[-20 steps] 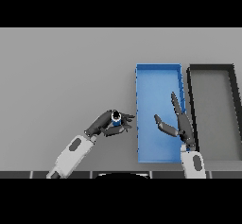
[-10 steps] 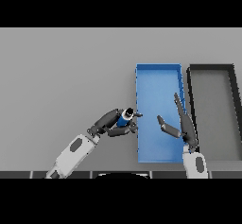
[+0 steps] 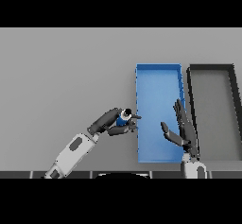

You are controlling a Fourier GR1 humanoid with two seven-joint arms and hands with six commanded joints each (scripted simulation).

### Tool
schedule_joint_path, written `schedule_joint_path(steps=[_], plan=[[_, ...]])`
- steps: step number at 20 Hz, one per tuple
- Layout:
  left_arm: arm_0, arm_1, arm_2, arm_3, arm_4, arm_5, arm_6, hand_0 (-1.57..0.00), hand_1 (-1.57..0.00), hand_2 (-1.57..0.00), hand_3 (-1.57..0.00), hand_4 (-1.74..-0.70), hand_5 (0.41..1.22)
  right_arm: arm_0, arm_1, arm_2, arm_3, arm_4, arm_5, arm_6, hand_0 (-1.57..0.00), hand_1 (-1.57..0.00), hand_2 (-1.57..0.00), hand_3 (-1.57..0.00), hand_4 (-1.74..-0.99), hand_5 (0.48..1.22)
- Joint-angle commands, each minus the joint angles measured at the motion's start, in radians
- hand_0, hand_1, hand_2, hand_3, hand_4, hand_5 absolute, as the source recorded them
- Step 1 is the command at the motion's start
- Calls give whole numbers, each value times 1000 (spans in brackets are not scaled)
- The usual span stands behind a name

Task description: Pick up the blue pipe and place it into the blue bin.

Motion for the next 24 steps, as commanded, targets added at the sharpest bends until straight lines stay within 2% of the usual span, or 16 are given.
schedule_joint_path(steps=[1, 3, 6, 10, 13, 15, 17, 18, 24], plan=[[3, -4, 0, -4, 2, 0, -5, -1570, -1570, -1570, -1497, -1741, 1220, -1, -27, -5, -36, -71, 55, 10, 1, 1, 1, 1, -1212, 589], [1, -9, -4, 5, -4, -4, -1, -1571, -1571, -1571, -1495, -1741, 1221, -33, -95, -9, -97, -180, 140, 69, 1, 1, 1, 1, -1256, 558], [5, 0, 3, -9, 1, -10, -12, -1571, -1571, -1571, -1491, -1741, 1221, -115, -190, 17, -193, -298, 213, 208, 1, 1, 1, 1, -1314, 500], [4, -2, 0, -5, -10, -15, -17, -1571, -1571, -1571, -1486, -1741, 1221, -245, -236, 79, -225, -360, 256, 346, 1, 1, 1, 1, -1309, 503], [-5, 2, 8, -12, -1, -26, -9, -1571, -1571, -1571, -1484, -1741, 1221, -355, -223, 132, -177, -308, 291, 369, 1, 1, 1, 1, -1306, 521], [-5, -2, 5, -11, -4, -28, 0, -1571, -1571, -1571, -1486, -1741, 1221, -403, -210, 167, -174, -314, 308, 397, 1, 1, 1, 1, -1276, 527], [3, -2, 5, -17, 5, -40, -21, -1571, -1571, -1571, -1502, -1741, 1221, -441, -194, 194, -149, -304, 324, 413, 1, 1, 1, 1, -1241, 530], [2, -3, 3, -14, 4, -47, -26, -1571, -1571, -1571, -1516, -1741, 1221, -473, -173, 208, -130, -305, 317, 441, 1, 1, 1, 1, -1232, 531], [0, 3, -2, -4, -29, -55, -21, -1571, -1571, -1571, -1540, -1740, 1221, -600, -116, 238, -29, -300, 352, 457, 1, 1, 1, 1, -1218, 508]])
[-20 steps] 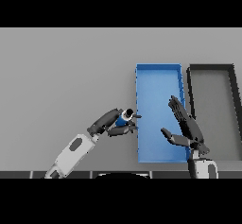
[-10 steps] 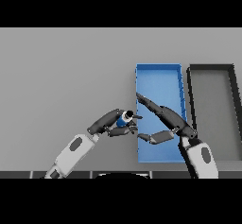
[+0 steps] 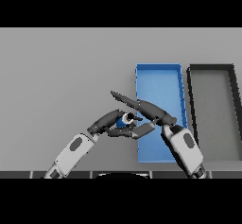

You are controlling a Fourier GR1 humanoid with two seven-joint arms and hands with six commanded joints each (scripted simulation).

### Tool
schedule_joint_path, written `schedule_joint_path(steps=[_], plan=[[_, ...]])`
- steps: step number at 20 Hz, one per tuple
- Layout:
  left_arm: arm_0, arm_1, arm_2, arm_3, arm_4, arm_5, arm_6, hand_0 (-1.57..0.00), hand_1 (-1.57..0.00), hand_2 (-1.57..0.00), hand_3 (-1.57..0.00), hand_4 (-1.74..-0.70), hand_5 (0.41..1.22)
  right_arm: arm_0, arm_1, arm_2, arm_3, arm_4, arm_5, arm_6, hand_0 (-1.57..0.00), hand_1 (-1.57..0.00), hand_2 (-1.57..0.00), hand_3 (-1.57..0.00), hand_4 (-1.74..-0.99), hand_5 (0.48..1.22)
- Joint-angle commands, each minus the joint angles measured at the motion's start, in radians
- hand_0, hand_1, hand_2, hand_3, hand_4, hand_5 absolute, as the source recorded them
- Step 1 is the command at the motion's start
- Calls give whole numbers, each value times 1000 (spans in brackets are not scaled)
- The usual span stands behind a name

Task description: Pick up the blue pipe and place it into the blue bin.

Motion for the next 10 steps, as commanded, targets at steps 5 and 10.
schedule_joint_path(steps=[5, 10], plan=[[-30, 50, -20, -12, -40, -41, 123, -991, -878, -850, -824, -1552, 1221, -98, 35, 17, 62, -5, 27, 33, -527, -534, -531, -440, -1362, 508], [0, 8, 15, -10, -39, -11, 45, -1164, -1128, -1051, -1065, -1634, 1221, -105, 63, 33, 93, -100, 59, 68, -1221, -1214, -1230, -1080, -1526, 728]])
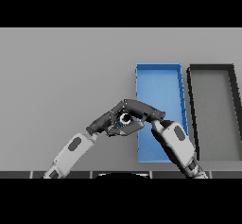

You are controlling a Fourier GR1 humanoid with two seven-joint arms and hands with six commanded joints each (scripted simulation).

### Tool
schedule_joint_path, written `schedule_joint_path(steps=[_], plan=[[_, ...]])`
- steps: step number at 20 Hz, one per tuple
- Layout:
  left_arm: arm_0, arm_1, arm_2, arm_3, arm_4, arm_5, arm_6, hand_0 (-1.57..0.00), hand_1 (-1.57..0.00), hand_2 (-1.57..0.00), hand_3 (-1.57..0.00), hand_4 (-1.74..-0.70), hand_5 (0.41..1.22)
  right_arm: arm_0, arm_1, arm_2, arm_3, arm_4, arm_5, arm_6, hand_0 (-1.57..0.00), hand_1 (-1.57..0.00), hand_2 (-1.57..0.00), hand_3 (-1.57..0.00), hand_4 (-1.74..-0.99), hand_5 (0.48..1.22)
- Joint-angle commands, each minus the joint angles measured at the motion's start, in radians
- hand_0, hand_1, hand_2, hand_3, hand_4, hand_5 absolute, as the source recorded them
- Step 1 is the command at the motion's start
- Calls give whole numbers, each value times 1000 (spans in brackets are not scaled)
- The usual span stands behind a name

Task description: Pick up the blue pipe and place it into the blue bin.

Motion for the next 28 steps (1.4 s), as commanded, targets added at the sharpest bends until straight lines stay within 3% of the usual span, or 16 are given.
schedule_joint_path(steps=[1, 3, 4, 9, 10, 12, 13, 15, 16, 17, 19, 21, 24, 28], plan=[[6, -17, 8, 2, 19, 8, 2, -1246, -1217, -1115, -1166, -1655, 1221, -2, 15, -5, 19, -12, 0, -17, -1291, -1285, -1298, -1178, -1495, 826], [7, -32, 24, 10, 49, 0, -20, -1363, -1344, -1254, -1312, -1686, 1221, 5, 20, -7, 21, -7, 4, -69, -1392, -1388, -1396, -1320, -1452, 968], [1, -38, 28, 14, 58, -7, -31, -1404, -1390, -1310, -1364, -1697, 1221, -1, 17, 6, 12, 49, 7, -110, -1428, -1425, -1431, -1370, -1441, 1019], [8, -33, 26, 6, 74, -16, -9, -1516, -1512, -1388, -1503, -1727, 1221, 19, 2, 14, -6, 79, -1, -147, -1524, -1523, -1525, -1505, -1475, 1155], [5, -23, 28, 3, 61, -6, -25, -1435, -1354, -1221, -1333, -1648, 1221, 11, 9, 8, 0, 70, -13, -151, -1533, -1533, -1534, -1518, -1480, 1168], [-6, 24, 6, 1, -3, -21, -53, -925, -866, -781, -853, -1415, 1221, 27, 20, 12, -4, 59, -22, -148, -1547, -1546, -1548, -1537, -1487, 1187], [-15, 32, -8, 5, -27, -40, -60, -740, -693, -625, -682, -1307, 1221, 20, 20, 7, -5, 51, -17, -116, -1552, -1551, -1552, -1544, -1488, 1194], [-26, 48, -12, 8, -68, -62, -72, -473, -443, -399, -436, -1143, 1187, 14, 33, 1, -11, 64, -10, -77, -1559, -1558, -1559, -1554, -1491, 1204], [-22, 52, -12, 3, -79, -69, -80, -378, -354, -319, -349, -1088, 1113, 23, 45, 6, -20, 73, -5, -78, -1561, -1561, -1561, -1557, -1492, 1207], [-27, 54, -7, 10, -87, -67, -89, -303, -283, -255, -279, -1041, 1020, 28, 53, 2, -21, 77, 6, -94, -1563, -1563, -1563, -1560, -1493, 1210], [-31, 51, -7, 25, -100, -53, -38, -193, -181, -163, -178, -968, 849, 12, 69, -6, -22, 76, 3, -116, -1566, -1566, -1566, -1564, -1495, 1214], [-34, 55, 1, 34, -106, -43, -33, -123, -115, -104, -114, -915, 735, 24, 64, -8, -27, 91, 8, -128, -1568, -1568, -1568, -1566, -1496, 1216], [-21, 51, -3, 19, -97, -46, -16, -63, -59, -53, -58, -887, 638, 12, 62, -25, -16, 99, 11, -122, -1569, -1569, -1569, -1569, -1493, 1219], [-22, 49, 15, 34, -70, -52, 9, -25, -23, -21, -23, -894, 576, 13, 75, -37, -9, 73, 20, -119, -1570, -1570, -1570, -1570, -1489, 1220]])
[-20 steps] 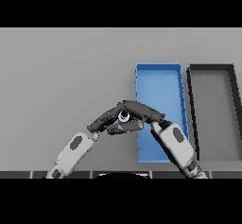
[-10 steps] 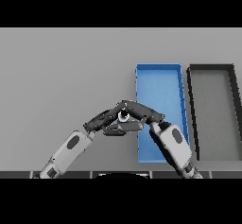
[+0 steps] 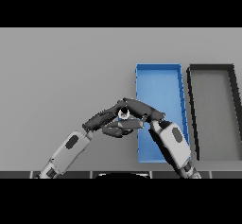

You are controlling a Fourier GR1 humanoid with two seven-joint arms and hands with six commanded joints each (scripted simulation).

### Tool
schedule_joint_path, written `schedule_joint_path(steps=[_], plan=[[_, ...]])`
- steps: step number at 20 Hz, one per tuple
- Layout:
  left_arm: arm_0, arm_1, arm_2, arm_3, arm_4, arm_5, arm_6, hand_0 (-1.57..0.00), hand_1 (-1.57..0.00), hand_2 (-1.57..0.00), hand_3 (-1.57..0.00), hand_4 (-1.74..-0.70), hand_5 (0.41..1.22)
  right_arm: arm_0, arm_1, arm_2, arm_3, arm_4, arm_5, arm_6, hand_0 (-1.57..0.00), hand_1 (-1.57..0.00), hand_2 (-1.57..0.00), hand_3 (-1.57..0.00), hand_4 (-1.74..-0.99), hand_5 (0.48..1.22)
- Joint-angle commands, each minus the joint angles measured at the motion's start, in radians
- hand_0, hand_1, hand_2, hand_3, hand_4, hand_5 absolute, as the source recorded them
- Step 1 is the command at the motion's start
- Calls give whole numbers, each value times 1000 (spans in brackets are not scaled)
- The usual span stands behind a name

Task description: Pick up the blue pipe and place it into the blue bin.

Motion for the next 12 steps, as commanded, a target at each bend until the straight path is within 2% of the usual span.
schedule_joint_path(steps=[1, 2, 4, 7, 9, 10, 12], plan=[[6, -1, -4, 5, -6, 2, 0, -20, -19, -17, -18, -897, 569, 3, 3, 1, -6, -6, -5, 10, -1570, -1570, -1570, -1570, -1488, 1220], [1, -6, 1, 8, -7, 11, 15, -16, -15, -13, -14, -896, 562, 4, -6, -12, -15, -28, -10, 24, -1571, -1571, -1571, -1570, -1489, 1220], [3, -16, -6, 12, -14, 18, 38, -10, -9, -8, -9, -901, 548, -18, 8, -28, -37, -118, -53, 95, -1571, -1571, -1571, -1571, -1491, 1221], [12, -20, -12, 12, -3, 7, 46, -4, -4, -4, -4, -914, 524, -65, -31, -72, -58, -253, -89, 192, -1571, -1571, -1571, -1571, -1613, 1221], [13, -16, -9, 2, 6, 1, 59, -3, -2, -2, -2, -915, 507, -129, -49, -119, -66, -355, -164, 250, -1571, -1571, -1571, -1571, -1659, 1221], [17, -18, -15, -1, -1, 5, 59, -2, -2, -1, -2, -917, 504, -181, -72, -159, -68, -413, -218, 279, -1571, -1571, -1571, -1571, -1675, 1194], [21, -14, -17, -16, 6, -1, 75, -1, -1, -1, -1, -919, 503, -274, -123, -197, -61, -512, -297, 286, -1571, -1571, -1571, -1571, -1699, 1154]])
